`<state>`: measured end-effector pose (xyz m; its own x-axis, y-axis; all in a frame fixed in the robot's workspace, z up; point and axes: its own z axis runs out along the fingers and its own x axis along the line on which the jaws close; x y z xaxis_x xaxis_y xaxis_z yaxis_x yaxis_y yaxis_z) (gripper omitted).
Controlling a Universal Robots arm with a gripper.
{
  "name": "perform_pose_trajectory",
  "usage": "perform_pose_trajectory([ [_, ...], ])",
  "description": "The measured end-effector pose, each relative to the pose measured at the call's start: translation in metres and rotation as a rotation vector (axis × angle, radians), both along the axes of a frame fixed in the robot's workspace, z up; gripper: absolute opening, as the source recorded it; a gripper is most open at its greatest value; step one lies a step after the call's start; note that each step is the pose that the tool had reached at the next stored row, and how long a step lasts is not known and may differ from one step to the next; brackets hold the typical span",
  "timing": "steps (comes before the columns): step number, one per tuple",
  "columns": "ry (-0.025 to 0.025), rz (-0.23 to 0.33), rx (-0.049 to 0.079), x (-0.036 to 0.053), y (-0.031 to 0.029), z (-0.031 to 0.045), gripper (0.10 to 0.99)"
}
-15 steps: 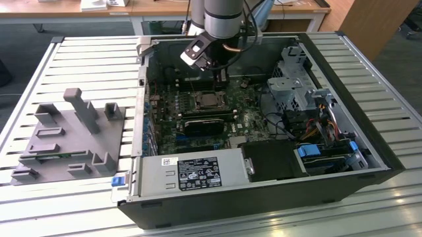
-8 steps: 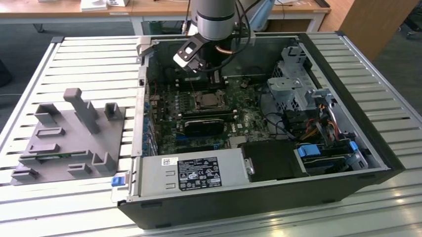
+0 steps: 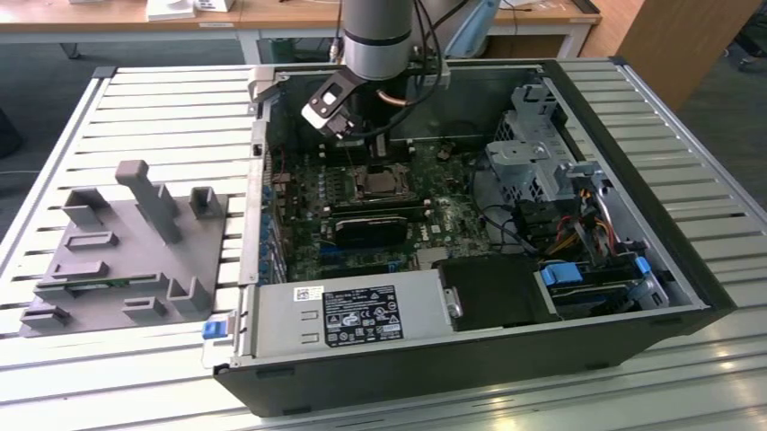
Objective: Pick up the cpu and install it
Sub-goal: 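Close the cpu cover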
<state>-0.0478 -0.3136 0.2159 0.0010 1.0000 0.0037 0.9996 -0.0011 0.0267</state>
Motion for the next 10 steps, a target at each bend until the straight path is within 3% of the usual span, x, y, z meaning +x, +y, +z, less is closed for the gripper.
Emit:
perform_pose_trajectory([
  [10,0.0002,0.0,0.0,-0.0083,-0.0001,-0.0098,0.106],
])
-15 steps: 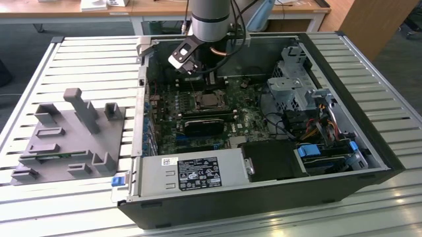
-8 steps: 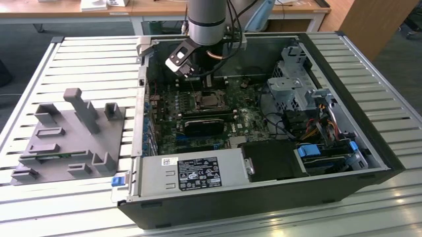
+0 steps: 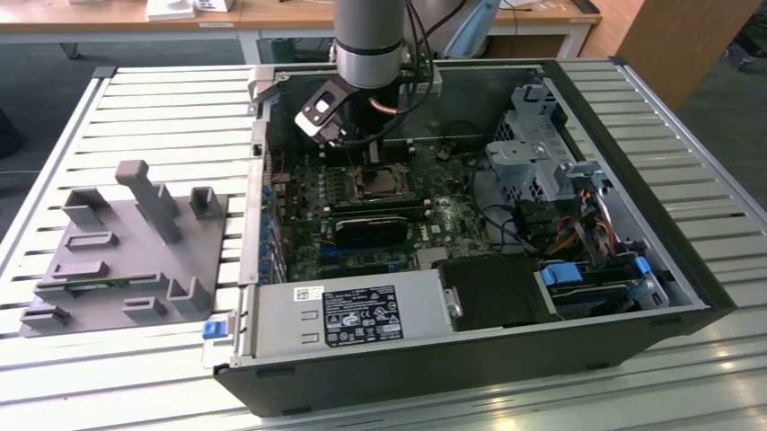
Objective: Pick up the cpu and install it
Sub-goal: 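Close the cpu cover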
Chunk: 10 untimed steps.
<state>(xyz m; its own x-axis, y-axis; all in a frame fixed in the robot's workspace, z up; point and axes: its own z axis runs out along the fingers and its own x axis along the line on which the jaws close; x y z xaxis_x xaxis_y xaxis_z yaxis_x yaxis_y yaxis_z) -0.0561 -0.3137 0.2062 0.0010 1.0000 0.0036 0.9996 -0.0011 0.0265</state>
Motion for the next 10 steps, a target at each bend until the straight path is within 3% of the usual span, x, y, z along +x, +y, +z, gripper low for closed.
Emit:
perform_pose_trajectory([
  [10,0.0008,0.0,0.0,0.0008,-0.0001,-0.0056,0.106],
])
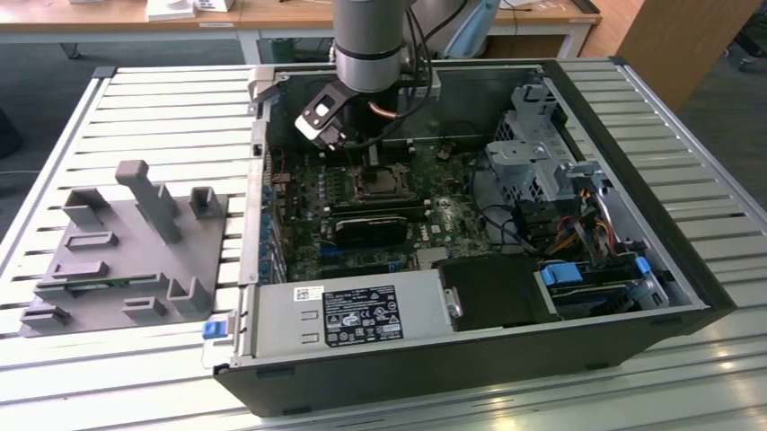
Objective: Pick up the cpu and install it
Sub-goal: 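Close the cpu cover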
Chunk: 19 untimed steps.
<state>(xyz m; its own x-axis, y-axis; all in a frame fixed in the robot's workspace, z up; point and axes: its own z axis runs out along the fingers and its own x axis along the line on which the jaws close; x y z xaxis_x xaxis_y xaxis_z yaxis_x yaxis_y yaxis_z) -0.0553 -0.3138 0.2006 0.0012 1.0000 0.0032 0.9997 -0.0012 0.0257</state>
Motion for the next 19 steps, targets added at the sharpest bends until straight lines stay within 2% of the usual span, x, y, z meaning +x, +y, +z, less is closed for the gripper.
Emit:
perform_pose_trajectory([
  [7,-0.0008,0.0,0.005,0.0073,0.0001,-0.0011,0.106],
  [10,-0.0017,0.0,0.008,0.0076,0.0006,0.0032,0.106],
  [12,-0.0007,0.0,0.007,0.0074,0.0004,0.0079,0.106],
  [15,-0.0009,0.0,0.008,0.0065,0.0005,0.008,0.106],
  [19,-0.0008,0.0,0.007,-0.0003,0.0001,0.0061,0.106],
])
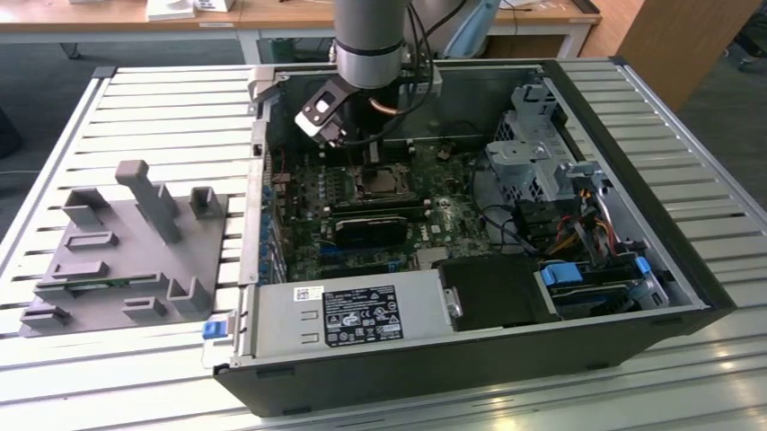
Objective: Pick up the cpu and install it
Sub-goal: 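Close the cpu cover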
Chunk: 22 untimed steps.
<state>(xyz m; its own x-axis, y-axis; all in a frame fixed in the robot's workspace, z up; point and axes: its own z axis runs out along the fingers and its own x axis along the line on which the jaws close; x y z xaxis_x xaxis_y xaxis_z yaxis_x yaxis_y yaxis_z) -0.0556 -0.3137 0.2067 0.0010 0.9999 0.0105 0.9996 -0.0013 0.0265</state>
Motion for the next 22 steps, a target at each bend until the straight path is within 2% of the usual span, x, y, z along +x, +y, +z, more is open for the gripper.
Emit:
perform_pose_trajectory([
  [8,0.001,0.0,-0.001,-0.0018,-0.0005,-0.0072,0.106],
  [17,-0.0002,0.0,0.001,0.0123,0.0008,-0.0079,0.106],
  [19,-0.0016,0.0,0.004,0.0126,0.0013,-0.0061,0.106],
  [22,-0.0002,0.0,0.002,0.0124,0.0009,0.0023,0.106],
])
